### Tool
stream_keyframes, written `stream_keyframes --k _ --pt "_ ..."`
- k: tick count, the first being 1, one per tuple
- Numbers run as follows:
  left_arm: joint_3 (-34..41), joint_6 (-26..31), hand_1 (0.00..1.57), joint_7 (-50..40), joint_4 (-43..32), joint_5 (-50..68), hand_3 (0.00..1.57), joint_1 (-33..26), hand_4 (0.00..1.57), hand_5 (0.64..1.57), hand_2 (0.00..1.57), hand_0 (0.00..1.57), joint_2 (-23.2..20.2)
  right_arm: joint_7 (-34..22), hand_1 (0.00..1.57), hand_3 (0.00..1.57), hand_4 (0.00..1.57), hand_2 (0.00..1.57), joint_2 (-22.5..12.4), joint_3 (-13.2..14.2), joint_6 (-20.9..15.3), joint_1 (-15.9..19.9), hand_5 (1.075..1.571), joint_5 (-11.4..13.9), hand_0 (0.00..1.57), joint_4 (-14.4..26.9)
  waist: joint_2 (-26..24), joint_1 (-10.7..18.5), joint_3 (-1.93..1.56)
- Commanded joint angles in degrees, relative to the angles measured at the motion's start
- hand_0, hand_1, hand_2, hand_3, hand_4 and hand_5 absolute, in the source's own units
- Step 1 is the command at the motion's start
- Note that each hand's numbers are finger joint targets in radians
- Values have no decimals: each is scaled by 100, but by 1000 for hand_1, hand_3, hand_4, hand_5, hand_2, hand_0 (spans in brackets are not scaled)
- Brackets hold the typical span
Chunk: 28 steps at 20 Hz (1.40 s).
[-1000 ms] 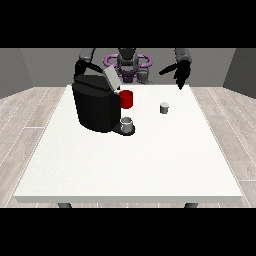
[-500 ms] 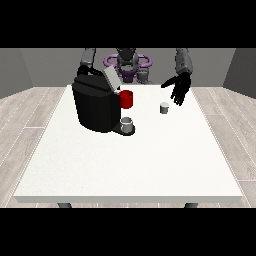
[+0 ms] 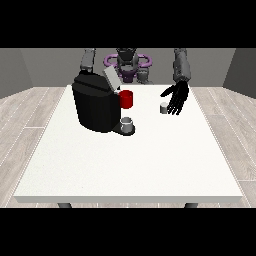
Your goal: Insert the coffee pod into the coffee machine and close the lid
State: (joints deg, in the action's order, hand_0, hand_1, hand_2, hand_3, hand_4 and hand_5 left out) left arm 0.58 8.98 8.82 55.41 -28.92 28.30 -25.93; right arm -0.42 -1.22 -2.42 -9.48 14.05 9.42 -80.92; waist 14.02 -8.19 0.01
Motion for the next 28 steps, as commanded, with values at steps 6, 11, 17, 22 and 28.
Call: stream_keyframes --k 6,11,17,22,28 --pt "-380 -996 1071 428 -508 -1017 931 352 465 1571 1132 1071 243 100 0 0 0 0 62 28 50 225 1571 1 0 407 79 -22 0" --pt "-706 -832 757 595 -789 -1498 811 35 339 1571 950 757 -4 421 0 0 0 0 36 45 186 -196 1571 -111 0 545 -206 36 -2" --pt "-639 -660 748 274 -1531 -1868 809 625 373 1571 941 748 -79 147 0 0 0 0 -80 100 398 161 1571 -212 0 427 -13 -285 1" --pt "-874 -627 870 353 -1453 -2140 921 610 413 1571 1021 870 301 366 0 0 0 0 40 199 -260 138 1571 200 0 1039 -207 116 -1" --pt "-553 -745 1277 543 -1627 -2023 1244 1020 496 1571 1311 1277 463 324 0 0 0 0 -70 87 -226 189 1571 382 0 1090 -171 -30 0"
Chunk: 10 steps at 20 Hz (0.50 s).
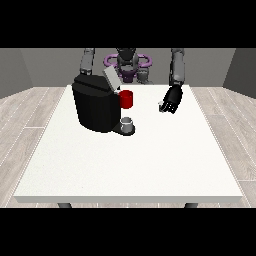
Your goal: Insert the coffee pod into the coffee machine and close the lid
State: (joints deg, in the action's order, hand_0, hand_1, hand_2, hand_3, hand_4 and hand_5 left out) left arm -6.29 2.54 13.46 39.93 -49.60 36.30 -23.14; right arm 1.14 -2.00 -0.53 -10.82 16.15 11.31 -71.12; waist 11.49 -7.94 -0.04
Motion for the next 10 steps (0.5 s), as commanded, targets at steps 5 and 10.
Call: stream_keyframes --k 5,10 --pt "614 444 1449 591 -114 614 1357 466 517 1571 1434 1449 -12 60 0 0 0 0 44 -7 -147 -28 1571 123 0 71 -58 -6 5" --pt "298 1436 1375 -46 247 499 1327 668 490 1571 1381 1375 240 -41 0 0 0 0 -170 229 192 -154 1571 -131 0 435 -862 193 1"
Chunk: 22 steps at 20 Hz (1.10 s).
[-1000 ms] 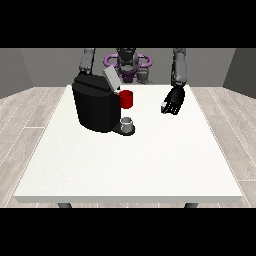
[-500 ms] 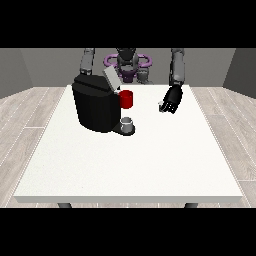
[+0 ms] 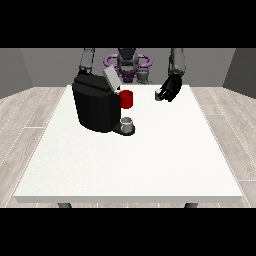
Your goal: Insert the coffee pod into the coffee machine and close the lid
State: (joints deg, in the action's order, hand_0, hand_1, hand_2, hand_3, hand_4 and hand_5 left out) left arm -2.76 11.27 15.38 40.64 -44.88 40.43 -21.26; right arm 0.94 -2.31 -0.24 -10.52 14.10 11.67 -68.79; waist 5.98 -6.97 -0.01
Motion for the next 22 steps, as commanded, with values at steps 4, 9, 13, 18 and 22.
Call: stream_keyframes --k 4,9,13,18,22 --pt "18 678 1418 -324 312 36 1334 426 534 1571 1400 1418 172 8 0 0 0 0 -24 103 93 -13 1571 -112 0 127 -344 8 0" --pt "132 801 1418 -476 425 50 1334 750 534 1571 1400 1418 217 570 0 0 0 0 181 101 54 -161 1571 -228 0 225 -129 -70 -1" --pt "205 1089 1340 -386 377 94 1351 965 562 1571 1372 1340 75 -81 0 0 0 0 225 -372 -218 -169 1571 -88 0 -291 -466 -275 1" --pt "700 1579 1221 -1235 341 483 1292 1893 509 1571 1266 1221 184 132 0 0 0 0 -19 200 24 248 1571 -263 0 -77 -171 -424 -1" --pt "904 1560 1268 -1406 296 526 1269 2434 488 1571 1295 1268 9 199 0 0 0 0 -181 262 133 511 1571 -274 0 -103 209 -620 -2"
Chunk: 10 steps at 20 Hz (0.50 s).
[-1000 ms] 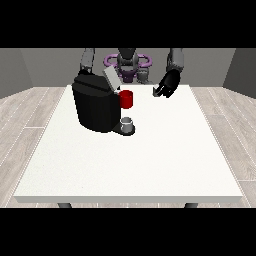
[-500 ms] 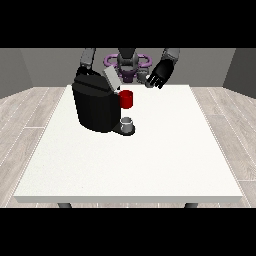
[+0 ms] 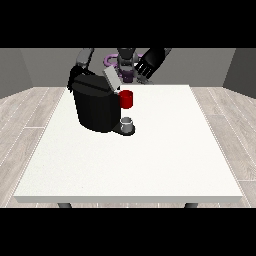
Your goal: Insert the coffee pod into the coffee machine and close the lid
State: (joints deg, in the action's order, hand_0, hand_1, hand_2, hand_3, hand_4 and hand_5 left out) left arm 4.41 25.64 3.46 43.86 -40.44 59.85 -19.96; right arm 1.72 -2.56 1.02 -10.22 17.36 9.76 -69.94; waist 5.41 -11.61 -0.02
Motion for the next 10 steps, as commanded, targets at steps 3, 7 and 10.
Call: stream_keyframes --k 3,7,10 --pt "175 250 1174 -177 -17 25 1266 713 479 1571 1254 1174 -310 131 0 0 269 0 25 128 -126 265 1571 -36 0 47 366 -118 -1" --pt "242 -172 1247 -218 -214 -107 1249 834 479 1571 1299 1247 -313 -158 0 0 0 0 -82 150 -56 712 1571 -60 0 -188 801 -371 1" --pt "419 -12 1239 -312 -420 -48 1248 1060 479 1571 1290 1239 -569 -425 0 0 0 0 -173 2 72 666 1571 36 0 -351 703 -572 2"
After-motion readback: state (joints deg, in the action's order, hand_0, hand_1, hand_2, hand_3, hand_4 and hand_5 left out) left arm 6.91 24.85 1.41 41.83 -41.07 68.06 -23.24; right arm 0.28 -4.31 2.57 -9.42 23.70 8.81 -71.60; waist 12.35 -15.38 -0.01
